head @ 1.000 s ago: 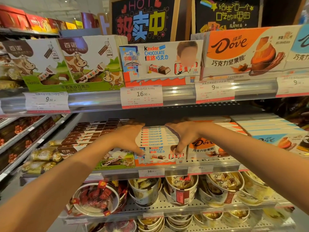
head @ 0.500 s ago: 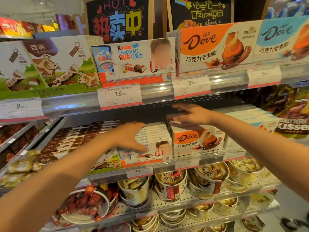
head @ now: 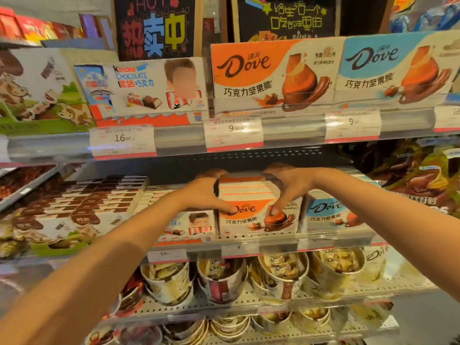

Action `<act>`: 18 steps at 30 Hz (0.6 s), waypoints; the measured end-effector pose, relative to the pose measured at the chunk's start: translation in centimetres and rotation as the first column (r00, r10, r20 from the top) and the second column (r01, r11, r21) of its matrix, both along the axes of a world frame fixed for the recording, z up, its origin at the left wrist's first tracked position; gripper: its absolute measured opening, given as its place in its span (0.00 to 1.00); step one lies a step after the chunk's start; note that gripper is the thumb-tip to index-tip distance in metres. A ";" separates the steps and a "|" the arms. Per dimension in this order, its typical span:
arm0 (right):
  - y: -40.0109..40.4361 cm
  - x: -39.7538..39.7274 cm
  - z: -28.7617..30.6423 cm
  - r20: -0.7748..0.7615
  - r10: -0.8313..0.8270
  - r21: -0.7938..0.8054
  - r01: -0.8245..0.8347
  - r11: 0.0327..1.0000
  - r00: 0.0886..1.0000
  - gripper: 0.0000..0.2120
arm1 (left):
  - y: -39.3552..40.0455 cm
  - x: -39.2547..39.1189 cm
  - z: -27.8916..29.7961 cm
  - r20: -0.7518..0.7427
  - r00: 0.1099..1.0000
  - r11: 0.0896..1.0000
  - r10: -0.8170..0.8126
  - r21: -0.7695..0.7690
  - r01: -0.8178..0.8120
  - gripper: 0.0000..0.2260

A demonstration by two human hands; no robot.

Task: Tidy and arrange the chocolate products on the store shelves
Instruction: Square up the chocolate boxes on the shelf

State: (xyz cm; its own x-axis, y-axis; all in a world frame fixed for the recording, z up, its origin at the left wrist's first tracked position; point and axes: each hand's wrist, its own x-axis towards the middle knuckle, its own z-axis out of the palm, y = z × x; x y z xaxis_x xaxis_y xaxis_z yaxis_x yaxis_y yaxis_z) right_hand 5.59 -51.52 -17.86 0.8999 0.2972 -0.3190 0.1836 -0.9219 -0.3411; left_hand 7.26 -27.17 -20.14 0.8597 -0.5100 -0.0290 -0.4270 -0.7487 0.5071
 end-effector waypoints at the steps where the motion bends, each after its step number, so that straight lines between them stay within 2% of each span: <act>1: -0.2 0.1 0.0 0.009 0.006 -0.005 -0.006 1.000 1.000 0.56 | -0.2 0.0 -0.1 -0.020 1.000 1.000 0.009 0.015 -0.009 0.40; 6: -1.4 0.8 0.0 0.028 0.036 -0.071 -0.034 0.997 0.999 0.56 | -0.5 -0.1 0.1 -0.009 0.995 0.992 0.096 0.083 -0.095 0.36; 9: -1.6 1.0 -0.1 0.009 0.055 -0.087 -0.054 0.995 0.998 0.55 | -0.6 0.0 0.4 -0.062 0.992 0.987 0.114 0.123 -0.106 0.40; 13: -1.6 1.2 -0.3 -0.033 0.082 -0.084 -0.084 0.993 0.996 0.43 | -1.3 -0.3 0.7 -0.199 0.976 0.991 0.087 0.121 -0.063 0.30; 18: -1.3 1.0 -1.0 0.061 0.130 -0.104 -0.124 0.987 0.990 0.45 | -0.6 -0.4 0.8 -0.183 0.979 0.989 0.088 0.138 -0.063 0.29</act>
